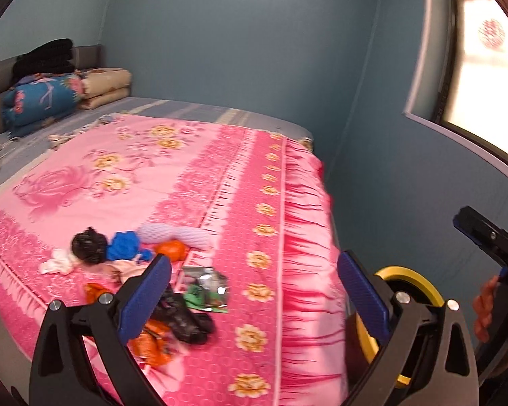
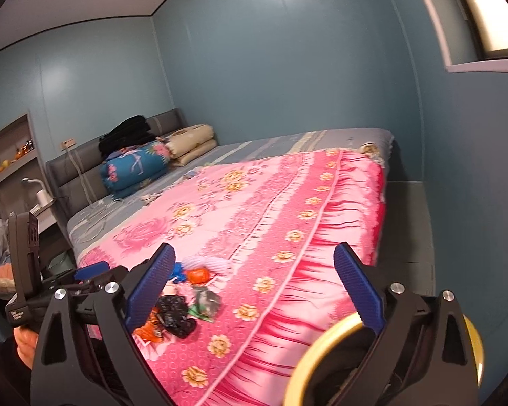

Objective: Collect trash
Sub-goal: 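Open both tools to drop the net and tissue into the bin, then grasp the black plastic bag with the left tool while the right tool grasps the foil wrapper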

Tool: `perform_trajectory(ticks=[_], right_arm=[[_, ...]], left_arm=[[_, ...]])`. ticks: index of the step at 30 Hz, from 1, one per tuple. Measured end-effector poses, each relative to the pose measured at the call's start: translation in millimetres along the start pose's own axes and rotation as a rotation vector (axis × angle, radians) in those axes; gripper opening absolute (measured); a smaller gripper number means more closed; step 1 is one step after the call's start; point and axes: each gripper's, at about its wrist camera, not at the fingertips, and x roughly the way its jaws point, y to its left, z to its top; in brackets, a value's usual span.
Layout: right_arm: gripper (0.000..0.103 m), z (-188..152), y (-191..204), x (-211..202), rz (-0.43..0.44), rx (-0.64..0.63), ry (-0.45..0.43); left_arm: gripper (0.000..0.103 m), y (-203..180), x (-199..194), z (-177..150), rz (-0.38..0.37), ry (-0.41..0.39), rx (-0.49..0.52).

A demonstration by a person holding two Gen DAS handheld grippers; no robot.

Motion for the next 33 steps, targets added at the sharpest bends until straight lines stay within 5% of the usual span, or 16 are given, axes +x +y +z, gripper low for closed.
perform_trajectory(ticks=[12,33], right_arm=[[0.091,-1.9,65.7,65.6,0.095,-0.101,0.081],[0.087,-59.9,99.6,220.5,0.064,-0.096,0.365]], left_arm=[[0.095,100.6,-3.5,1.1,0.195,-0.029,-0.078],[0.095,209.3,72.2,-5.0,0.308,0.092,-0.107]])
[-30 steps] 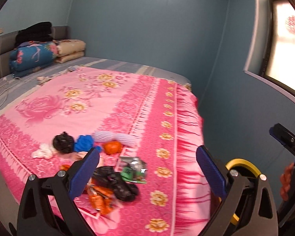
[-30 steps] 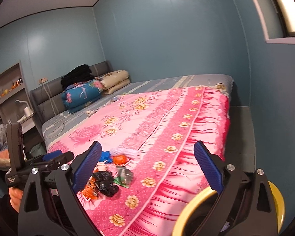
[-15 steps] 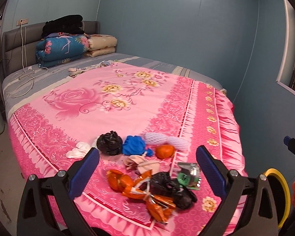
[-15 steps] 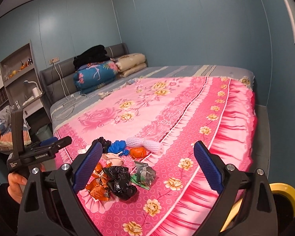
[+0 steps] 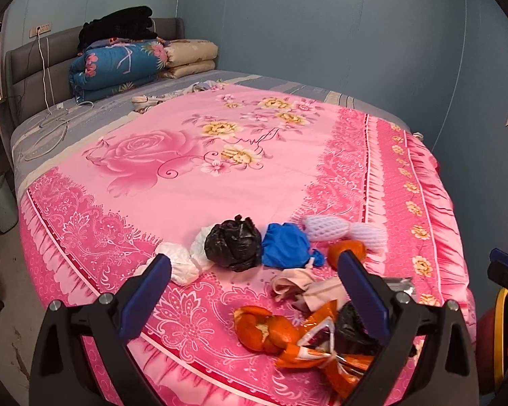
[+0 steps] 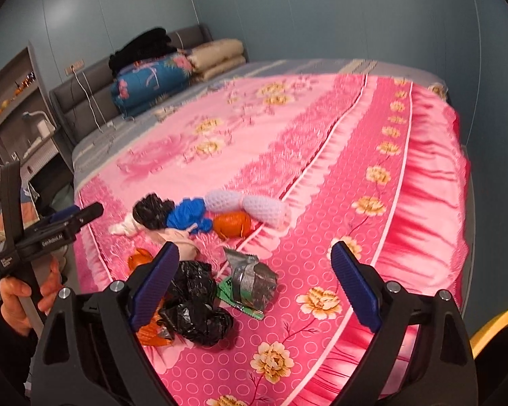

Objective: Collect trash
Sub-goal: 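Grasp the black plastic bag with the left tool while the right tool grasps the foil wrapper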

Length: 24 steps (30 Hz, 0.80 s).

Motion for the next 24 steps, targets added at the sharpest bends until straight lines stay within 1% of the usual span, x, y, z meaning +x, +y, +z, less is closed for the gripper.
perform_trajectory(ticks=[5,8,11,13,17,21,24], right_arm=[[0.086,-4.0,1.2,32.7,-0.022,0.0,0.069],[0.086,-6.2,0.9,44.2,-0.029,-0.003,0.096],[0.085,-9.9,1.5,57.6,-0.035,-0.006,0.128],[0.085,-10.9,1.5,64.2,-0.034,-0.004,0.144],[0.085,-16.0,2.8,78.0,-0.035,-0.003,0.176],[0.085,-21.2,4.2,86.5,-0.035,-0.004,0.199],[0.084,-23.0,4.2,93.1,-0.038,-0.004,0.214]], left_arm=[[0.095,9.0,25.9,1.4,0.007,0.029,-0.005],[0.095,12.4,42.8,4.4,0.002,0.049,-0.006],[0.095,12.1,54.1,9.9,0.001,0.053,0.004],[0.095,13.2,63.3,15.3,0.005,0.054,0.008],[0.095,14.3,82.2,22.8,-0.012,0.086,-0.01],[0.095,9.5,98.9,24.9,-0.001,0.108,0.018],[0.095,8.3,106.2,24.6,-0.005,0.123,0.019]])
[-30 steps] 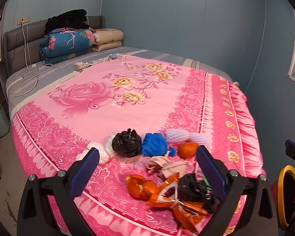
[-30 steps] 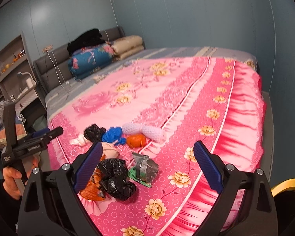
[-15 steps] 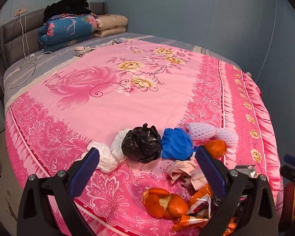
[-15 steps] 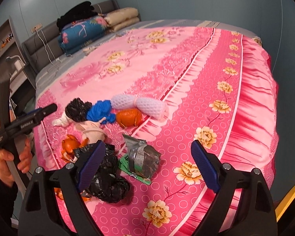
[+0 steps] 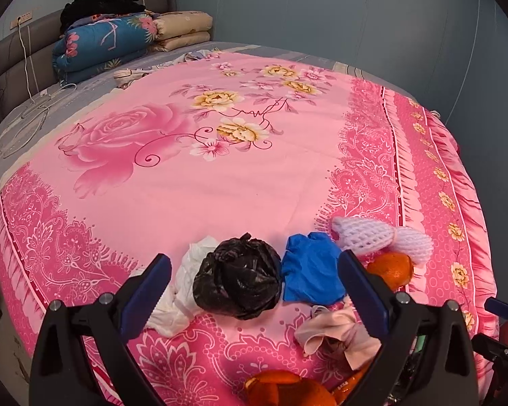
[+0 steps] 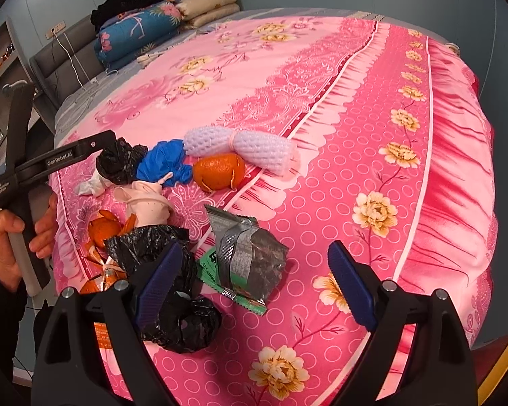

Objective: Collect trash
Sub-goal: 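Grasp the black plastic bag with the left tool while the right tool grasps the foil wrapper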

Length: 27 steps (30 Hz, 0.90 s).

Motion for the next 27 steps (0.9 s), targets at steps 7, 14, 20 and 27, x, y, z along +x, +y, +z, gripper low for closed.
perform_trajectory(ticks=[7,14,20,27], right_arm=[[0.079,5.3,-7.6,16.8,-0.017,0.043,0.02],[0.065,3.0,-4.4,37.7,-0.022,0.045,0.07],[0.044,0.8,-6.3,43.9,-0.005,0.073,0.097],[0.029,-0.4,-3.6,45.6,0.002,0.074,0.11]], left_arm=[[0.093,-9.5,12.7,0.0,-0.02,0.028,0.023],[0.072,-10.2,25.7,-3.1,-0.043,0.066,0.009],[0.046,0.0,30.1,-5.2,-0.048,0.084,-0.036],[0.031,3.3,33.6,-13.0,-0.021,0.092,-0.06]])
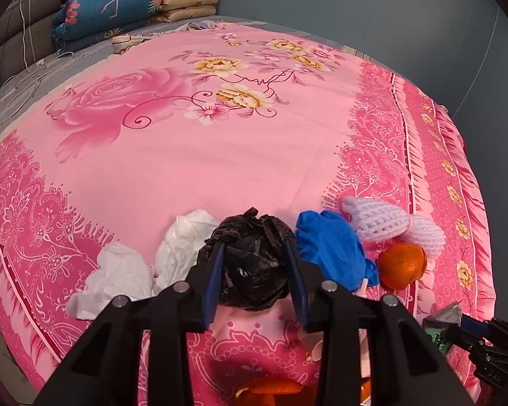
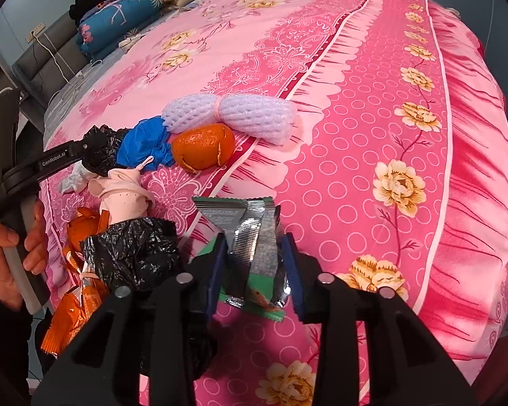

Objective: Collect trash
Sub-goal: 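Grasp the black plastic bag with the left tool while the right tool grasps the foil wrapper, then lift the black bag and foil wrapper and carry them to the bin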

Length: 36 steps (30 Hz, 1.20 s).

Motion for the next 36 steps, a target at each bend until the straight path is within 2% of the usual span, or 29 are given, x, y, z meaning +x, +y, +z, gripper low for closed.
perform_trajectory(ticks=[3,11,18,30,36], right_arm=[[0.026,-0.5,2.3,-3.0,-0.002,-0.008,-0.004],[0.022,-4.6,5.2,-19.5,-0.033,-0.035,-0.057],[0.021,-5.8,4.3,-43.3,-0.019,-0.035,-0.103],[0.021,-21.6,9.5,-98.2,0.026,-0.055,-0.173],[0.021,-32.9,8.7,-132.6,0.042,-0.07,-0.225]], left_arm=[[0.028,-3.4,-1.8,-0.7,0.013,-0.004,0.014],[0.026,7.1,-18.1,-1.8,-0.009,-0.01,-0.049],[0.026,5.5,-54.0,-8.0,-0.04,-0.069,-0.075],[0.026,-9.4,-112.8,-17.8,-0.055,-0.151,-0.061],[0.026,-28.5,-141.2,-30.7,-0.059,-0.179,-0.015]])
